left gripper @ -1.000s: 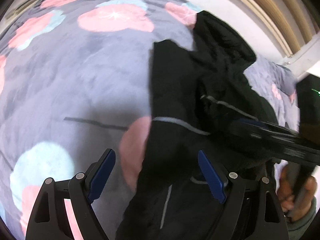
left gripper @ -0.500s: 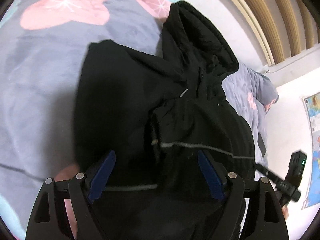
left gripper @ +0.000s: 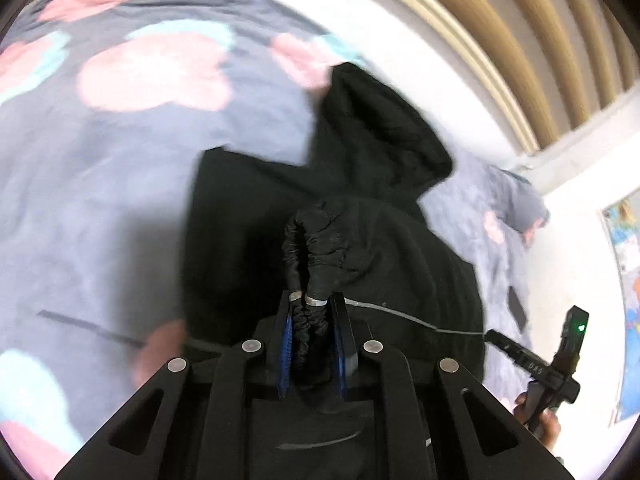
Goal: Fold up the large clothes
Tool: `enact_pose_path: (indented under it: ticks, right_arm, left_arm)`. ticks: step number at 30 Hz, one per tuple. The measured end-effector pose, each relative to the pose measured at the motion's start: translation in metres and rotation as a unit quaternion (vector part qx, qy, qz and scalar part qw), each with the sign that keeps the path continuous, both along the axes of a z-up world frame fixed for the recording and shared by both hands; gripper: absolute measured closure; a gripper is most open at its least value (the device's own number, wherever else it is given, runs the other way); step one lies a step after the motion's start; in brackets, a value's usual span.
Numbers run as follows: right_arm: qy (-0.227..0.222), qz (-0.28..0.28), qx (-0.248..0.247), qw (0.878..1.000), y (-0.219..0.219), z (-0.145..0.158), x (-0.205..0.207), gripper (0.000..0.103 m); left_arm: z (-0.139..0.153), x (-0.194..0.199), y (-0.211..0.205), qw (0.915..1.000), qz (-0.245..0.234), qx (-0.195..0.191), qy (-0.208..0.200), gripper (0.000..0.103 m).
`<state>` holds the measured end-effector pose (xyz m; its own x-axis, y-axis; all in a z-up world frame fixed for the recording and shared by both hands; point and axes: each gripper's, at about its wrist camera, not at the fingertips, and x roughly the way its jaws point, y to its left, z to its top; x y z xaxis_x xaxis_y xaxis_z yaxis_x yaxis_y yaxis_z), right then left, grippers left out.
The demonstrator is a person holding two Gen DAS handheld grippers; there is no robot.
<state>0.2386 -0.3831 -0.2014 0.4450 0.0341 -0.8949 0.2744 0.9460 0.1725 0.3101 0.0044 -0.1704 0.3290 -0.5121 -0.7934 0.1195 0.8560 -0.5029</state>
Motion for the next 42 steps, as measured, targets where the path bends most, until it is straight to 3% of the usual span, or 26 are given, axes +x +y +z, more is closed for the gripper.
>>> enact_pose_path:
  ticks: [3, 4, 8, 12, 14, 16, 17, 18, 20, 21, 23, 25, 27, 28, 30, 34, 39, 42]
  right_arm:
    - [0.027, -0.001, -0.004, 1.000, 0.005, -0.019, 0.010, 0.023]
    - [0.044, -0.003, -0.009, 0.999, 0.007, -0.031, 0.014, 0.023]
    - [0.104, 0.002, -0.075, 0.992, 0.022, -0.075, 0.033, 0.023]
    - [0.122, -0.005, -0.079, 0.989, 0.021, -0.081, 0.044, 0.022]
    - [0.124, 0.000, -0.064, 0.990, 0.017, -0.073, 0.044, 0.022]
    - [0.108, 0.003, -0.032, 0.994, 0.010, -0.052, 0.039, 0.023]
    - [0.088, 0.001, -0.012, 0.996, 0.005, -0.038, 0.036, 0.023]
    - [0.069, 0.000, -0.004, 0.998, 0.003, -0.026, 0.034, 0.023]
    - [0.031, -0.004, -0.014, 0.999, 0.000, -0.001, 0.036, 0.023]
    - [0.020, -0.004, -0.020, 1.000, 0.000, 0.006, 0.040, 0.023]
    - [0.004, 0.004, -0.030, 1.000, 0.004, 0.008, 0.052, 0.023]
    - [0.015, 0.009, -0.043, 0.999, 0.008, -0.007, 0.066, 0.023]
    - [0.057, 0.005, -0.050, 0.997, 0.010, -0.034, 0.073, 0.025]
    - [0.098, -0.003, -0.053, 0.994, 0.009, -0.054, 0.078, 0.026]
    - [0.122, -0.007, -0.046, 0.991, 0.007, -0.072, 0.079, 0.026]
    - [0.128, 0.017, -0.077, 0.989, 0.015, -0.080, 0.084, 0.025]
    - [0.127, 0.025, -0.061, 0.990, 0.011, -0.087, 0.094, 0.023]
    - [0.123, 0.037, -0.046, 0.991, 0.006, -0.078, 0.089, 0.021]
  left_arm:
    - [-0.049, 0.005, -0.003, 0.9959, -0.020, 0.059, 0.065, 0.084]
    - [-0.062, 0.005, -0.006, 0.9944, -0.026, 0.075, 0.070, 0.082]
    - [-0.092, 0.013, -0.009, 0.9939, 0.012, 0.052, 0.097, 0.080]
    - [-0.078, 0.012, -0.010, 0.9943, 0.006, 0.059, 0.089, 0.079]
    - [-0.058, 0.008, -0.004, 0.9951, -0.001, 0.069, 0.070, 0.079]
    - [-0.021, 0.003, 0.000, 0.9959, 0.001, 0.087, 0.024, 0.077]
    - [-0.002, 0.000, -0.001, 0.9956, 0.001, 0.093, -0.006, 0.074]
    - [0.012, -0.002, -0.003, 0.9952, 0.000, 0.093, -0.030, 0.061]
    - [0.035, -0.001, -0.015, 0.9936, -0.017, 0.090, -0.067, 0.045]
    - [0.039, 0.001, -0.024, 0.9929, -0.031, 0.087, -0.075, 0.045]
    - [0.032, 0.009, -0.048, 0.9922, -0.064, 0.075, -0.076, 0.044]
    - [0.004, 0.017, -0.065, 0.9922, -0.084, 0.079, -0.048, 0.044]
    - [-0.039, 0.028, -0.078, 0.9903, -0.085, 0.110, 0.006, 0.045]
    - [-0.062, 0.034, -0.082, 0.9878, -0.083, 0.127, 0.034, 0.045]
    - [-0.081, 0.034, -0.085, 0.9840, -0.088, 0.149, 0.042, 0.048]
    - [-0.078, 0.040, -0.096, 0.9773, -0.093, 0.186, 0.039, 0.047]
    - [-0.062, 0.041, -0.086, 0.9825, -0.086, 0.163, 0.023, 0.046]
    - [-0.032, 0.044, -0.086, 0.9852, -0.083, 0.150, -0.008, 0.046]
